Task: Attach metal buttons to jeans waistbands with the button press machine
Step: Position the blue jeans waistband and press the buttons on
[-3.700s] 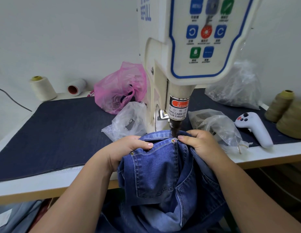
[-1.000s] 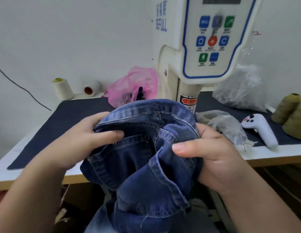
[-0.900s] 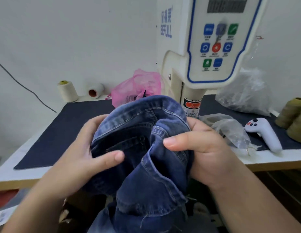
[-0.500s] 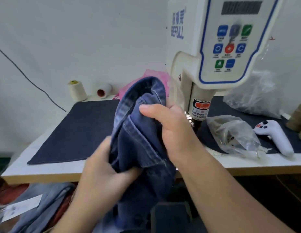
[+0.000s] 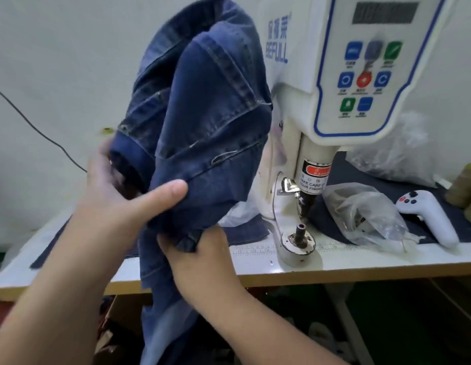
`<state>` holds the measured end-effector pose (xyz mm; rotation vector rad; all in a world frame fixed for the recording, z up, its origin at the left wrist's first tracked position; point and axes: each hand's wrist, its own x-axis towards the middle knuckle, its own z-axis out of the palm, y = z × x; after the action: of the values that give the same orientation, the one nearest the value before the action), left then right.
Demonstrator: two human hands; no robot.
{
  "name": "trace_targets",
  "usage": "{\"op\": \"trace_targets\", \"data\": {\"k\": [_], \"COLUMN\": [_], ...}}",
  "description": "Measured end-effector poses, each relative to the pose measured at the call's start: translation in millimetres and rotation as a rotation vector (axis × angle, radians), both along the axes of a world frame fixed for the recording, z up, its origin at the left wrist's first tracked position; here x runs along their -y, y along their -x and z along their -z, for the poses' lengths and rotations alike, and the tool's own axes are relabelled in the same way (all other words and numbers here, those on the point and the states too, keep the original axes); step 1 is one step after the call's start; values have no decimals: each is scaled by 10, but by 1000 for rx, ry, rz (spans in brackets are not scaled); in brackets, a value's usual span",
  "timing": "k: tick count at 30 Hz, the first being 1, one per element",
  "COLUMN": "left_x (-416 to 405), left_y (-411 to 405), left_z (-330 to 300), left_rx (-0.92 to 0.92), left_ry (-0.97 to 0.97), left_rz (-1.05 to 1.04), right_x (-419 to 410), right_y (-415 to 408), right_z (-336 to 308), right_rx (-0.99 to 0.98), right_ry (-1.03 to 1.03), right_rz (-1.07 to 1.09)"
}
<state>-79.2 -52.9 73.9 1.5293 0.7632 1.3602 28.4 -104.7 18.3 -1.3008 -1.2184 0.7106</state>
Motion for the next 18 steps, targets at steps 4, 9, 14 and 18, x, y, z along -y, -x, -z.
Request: {"op": "trace_targets", "data": {"k": [4, 9, 14, 18], "left_x": [-20, -432, -877, -1275], "left_y": [96, 281, 343, 401], "left_z": [240, 176, 106, -19], "left_rx": [-43, 67, -63, -243], "left_ry": [118, 65, 16, -116], "left_rz": [33, -85, -110, -356], "right_x": [-230, -475, -441, -287], "right_y": [75, 186, 336, 229], "right_z": [-269, -480, -408, -110], "right_rx": [174, 141, 121, 291], "right_ry": [-141, -45, 52, 11], "right_rz": [-82, -300, -250, -233]}}
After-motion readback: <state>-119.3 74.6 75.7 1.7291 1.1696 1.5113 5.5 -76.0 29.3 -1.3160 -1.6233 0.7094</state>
